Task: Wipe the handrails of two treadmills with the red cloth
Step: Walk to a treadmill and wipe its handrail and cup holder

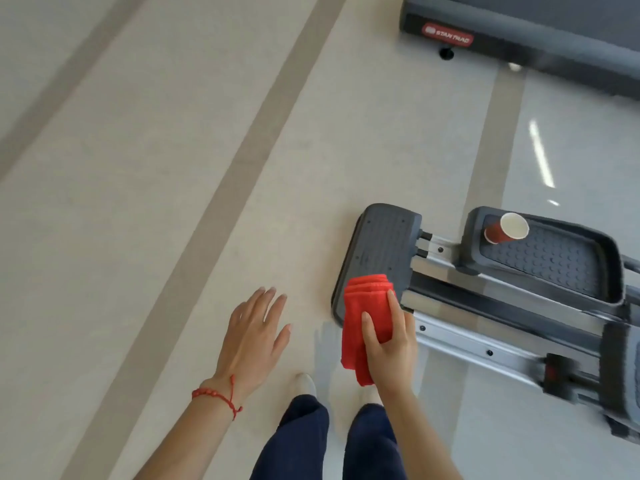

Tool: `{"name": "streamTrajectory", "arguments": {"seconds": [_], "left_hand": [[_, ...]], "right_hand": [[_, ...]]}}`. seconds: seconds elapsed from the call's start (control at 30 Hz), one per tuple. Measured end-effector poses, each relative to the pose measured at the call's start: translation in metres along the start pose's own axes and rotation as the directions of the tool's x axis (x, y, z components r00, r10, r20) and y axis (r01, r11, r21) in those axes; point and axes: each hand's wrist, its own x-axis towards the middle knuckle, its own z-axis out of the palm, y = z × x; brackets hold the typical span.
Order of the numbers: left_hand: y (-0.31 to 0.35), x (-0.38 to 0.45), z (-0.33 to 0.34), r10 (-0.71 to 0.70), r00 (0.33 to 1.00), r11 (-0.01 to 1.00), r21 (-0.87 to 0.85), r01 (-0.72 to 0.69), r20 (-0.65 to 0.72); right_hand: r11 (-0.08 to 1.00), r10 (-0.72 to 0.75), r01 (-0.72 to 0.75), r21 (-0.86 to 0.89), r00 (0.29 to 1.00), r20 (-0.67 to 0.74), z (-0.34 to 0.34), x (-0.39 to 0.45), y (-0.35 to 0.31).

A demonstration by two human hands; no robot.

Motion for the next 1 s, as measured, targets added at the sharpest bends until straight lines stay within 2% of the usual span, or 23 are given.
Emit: {"name": "streamTrajectory", "arguments": {"seconds": [0.2,0.37,0.5,0.83,1.0], "left_hand": [[-0.048,0.008,-0.029,-0.079,0.997,0.997,-0.028,0.079,-0.025],[-0.068,0.032,-0.049,-0.098,0.995,0.995,0.02,0.099,-0.027],[-0.078,0.068,-0.071,-0.103,0.995,0.993,0.05,0.104,-0.015],[-0.091,0.193,-0.131,-0.022,0.985,0.992,0.116,0.042,-0.172],[-0.093,0.252,-0.162,0.046,0.981,0.989,0.15,-0.017,-0.189]], "right_hand": [[0.999,-0.046,0.048,-0.019,0.997,0.067,0.044,0.022,-0.057],[0.993,-0.107,0.111,-0.038,0.99,0.09,0.061,0.055,-0.086],[0.994,-0.1,0.103,-0.023,0.99,0.097,0.074,0.092,-0.106],[0.995,-0.099,0.098,0.025,0.992,0.075,0.078,0.2,-0.173],[0.995,-0.095,0.094,0.021,0.995,0.027,0.086,0.244,-0.201]]}}
